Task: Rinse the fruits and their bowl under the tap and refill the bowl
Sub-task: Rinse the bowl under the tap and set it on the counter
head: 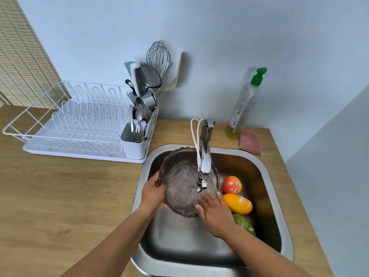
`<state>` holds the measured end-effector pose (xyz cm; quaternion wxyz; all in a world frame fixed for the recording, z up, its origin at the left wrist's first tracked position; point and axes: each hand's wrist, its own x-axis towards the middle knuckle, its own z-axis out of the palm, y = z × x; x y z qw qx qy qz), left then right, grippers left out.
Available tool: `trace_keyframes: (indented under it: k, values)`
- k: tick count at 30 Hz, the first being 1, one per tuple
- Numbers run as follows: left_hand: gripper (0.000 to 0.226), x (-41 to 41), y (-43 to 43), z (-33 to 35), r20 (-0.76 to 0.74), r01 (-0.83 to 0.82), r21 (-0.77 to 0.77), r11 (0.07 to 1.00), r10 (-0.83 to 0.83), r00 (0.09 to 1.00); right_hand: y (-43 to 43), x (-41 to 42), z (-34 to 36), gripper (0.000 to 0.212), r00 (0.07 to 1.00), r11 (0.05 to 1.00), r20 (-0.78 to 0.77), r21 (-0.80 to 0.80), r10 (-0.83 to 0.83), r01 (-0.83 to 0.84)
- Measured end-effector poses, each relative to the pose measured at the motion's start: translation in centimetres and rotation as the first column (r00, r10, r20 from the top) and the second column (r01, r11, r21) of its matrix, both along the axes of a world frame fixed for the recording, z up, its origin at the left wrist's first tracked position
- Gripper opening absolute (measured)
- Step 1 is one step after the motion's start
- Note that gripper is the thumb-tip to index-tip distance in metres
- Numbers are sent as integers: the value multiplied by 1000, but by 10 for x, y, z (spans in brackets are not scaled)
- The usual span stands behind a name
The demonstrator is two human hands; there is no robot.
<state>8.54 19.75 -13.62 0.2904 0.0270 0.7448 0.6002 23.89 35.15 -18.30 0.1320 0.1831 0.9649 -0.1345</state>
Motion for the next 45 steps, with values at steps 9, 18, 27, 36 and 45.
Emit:
trace_keyframes:
  k: [9, 18, 27, 36, 45]
  values:
    - [47, 2, -1, 13, 94, -27, -25, 999, 30, 995, -11, -13, 13, 108, 997, 996, -12, -51, 77, -78]
    - [56, 18, 5, 8, 367, 93, -26, 995, -77, 927, -8, -57, 30, 106, 991, 998, 127, -59, 32, -25]
    - [54, 0, 5, 11, 224, 79, -84, 993, -59, 973, 6, -7, 20, 50, 971, 935, 77, -297, 228, -196]
    - [46, 6, -1, 1, 352, 128, -93, 987, -88, 932, 60, 12, 23, 51, 938, 961, -263, 99, -226, 260]
    - [55, 21, 11, -7, 515, 72, 10, 997, -67, 854, 69, 7, 46, 34, 621, 597, -155, -525, -768, 607]
